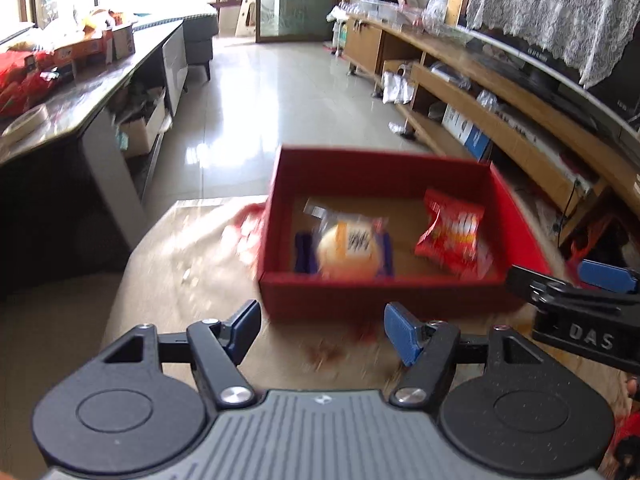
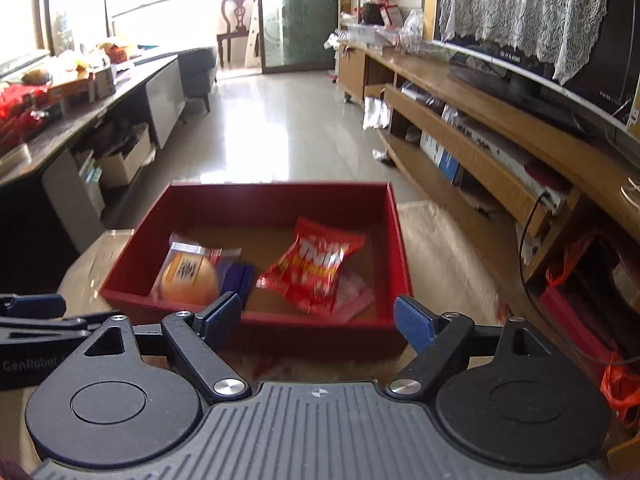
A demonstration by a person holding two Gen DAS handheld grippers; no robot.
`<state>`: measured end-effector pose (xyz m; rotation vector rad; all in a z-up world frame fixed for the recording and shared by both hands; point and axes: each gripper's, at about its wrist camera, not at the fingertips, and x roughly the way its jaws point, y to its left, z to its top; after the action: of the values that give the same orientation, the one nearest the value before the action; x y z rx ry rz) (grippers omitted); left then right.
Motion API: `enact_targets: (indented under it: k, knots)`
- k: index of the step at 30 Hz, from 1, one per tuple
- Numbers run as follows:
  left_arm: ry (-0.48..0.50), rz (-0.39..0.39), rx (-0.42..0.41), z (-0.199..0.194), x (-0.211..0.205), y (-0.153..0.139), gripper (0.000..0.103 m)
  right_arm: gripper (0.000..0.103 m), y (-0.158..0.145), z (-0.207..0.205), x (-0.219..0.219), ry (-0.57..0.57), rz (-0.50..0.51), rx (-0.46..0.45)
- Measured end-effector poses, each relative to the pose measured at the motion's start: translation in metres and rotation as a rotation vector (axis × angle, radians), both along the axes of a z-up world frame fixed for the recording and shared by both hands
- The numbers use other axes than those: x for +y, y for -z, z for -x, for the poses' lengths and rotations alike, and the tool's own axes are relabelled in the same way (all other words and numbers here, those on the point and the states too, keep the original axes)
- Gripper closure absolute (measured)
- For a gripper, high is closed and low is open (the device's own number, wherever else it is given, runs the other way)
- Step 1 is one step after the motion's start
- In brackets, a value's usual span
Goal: Organize snacks
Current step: 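Grasp the blue sausage bag with the left gripper while the right gripper grasps the silver packet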
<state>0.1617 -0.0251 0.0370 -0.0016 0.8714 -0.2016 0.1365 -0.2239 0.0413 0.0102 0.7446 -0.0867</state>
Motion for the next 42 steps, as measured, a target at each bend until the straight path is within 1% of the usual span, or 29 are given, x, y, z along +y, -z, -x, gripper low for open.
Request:
enact_targets:
  k: [4, 7, 9, 12, 17, 19, 21, 24, 27, 28, 31, 35, 37, 39, 40, 42]
  knots:
    - [-0.012, 0.026, 0.072, 0.013, 0.017, 0.014, 0.040, 0.015, 0.006, 0.021, 0.009, -0.017, 0.010, 0.044]
    - [-0.039, 0.080, 0.134, 0.025, 0.031, 0.024, 0.040, 0.015, 0.012, 0.036, 0.014, -0.023, -0.039, 0.087]
    - [-0.031, 0.090, 0.162, 0.033, 0.033, 0.030, 0.040, 0.015, 0.018, 0.044, 0.016, -0.027, -0.074, 0.123]
    - [0.030, 0.053, 0.178, 0.043, 0.024, 0.038, 0.040, 0.015, 0.023, 0.053, 0.019, -0.022, -0.091, 0.151]
    - [0.139, 0.012, 0.240, 0.049, 0.008, 0.060, 0.040, 0.014, 0.023, 0.067, 0.018, -0.027, -0.087, 0.149]
    - [0.168, -0.027, 0.222, 0.050, 0.001, 0.065, 0.036, 0.014, 0.024, 0.070, 0.015, -0.029, -0.084, 0.151]
    - [0.192, -0.053, 0.223, 0.048, -0.005, 0.068, 0.032, 0.014, 0.025, 0.071, 0.011, -0.030, -0.083, 0.154]
    - [0.210, -0.080, 0.242, 0.049, -0.012, 0.073, 0.032, 0.014, 0.027, 0.071, 0.005, -0.024, -0.092, 0.163]
    - [0.212, -0.139, 0.248, 0.054, -0.015, 0.076, 0.038, 0.014, 0.026, 0.070, 0.002, -0.027, -0.098, 0.164]
    - [0.210, -0.145, 0.248, 0.057, -0.013, 0.076, 0.042, 0.014, 0.025, 0.071, 0.002, -0.032, -0.100, 0.164]
    - [0.187, -0.114, 0.262, 0.066, -0.004, 0.075, 0.043, 0.014, 0.026, 0.072, 0.003, -0.043, -0.097, 0.168]
    - [0.169, -0.083, 0.280, 0.082, 0.002, 0.071, 0.046, 0.014, 0.029, 0.073, 0.008, -0.064, -0.092, 0.193]
    - [0.159, -0.059, 0.295, 0.088, 0.004, 0.070, 0.046, 0.014, 0.032, 0.074, 0.011, -0.074, -0.083, 0.206]
    - [0.161, -0.069, 0.305, 0.090, 0.004, 0.072, 0.043, 0.012, 0.037, 0.076, 0.014, -0.084, -0.073, 0.222]
    - [0.166, -0.087, 0.300, 0.089, 0.002, 0.074, 0.036, 0.012, 0.040, 0.076, 0.015, -0.086, -0.069, 0.233]
    - [0.162, -0.124, 0.288, 0.085, -0.001, 0.081, 0.035, 0.012, 0.046, 0.076, 0.015, -0.087, -0.073, 0.261]
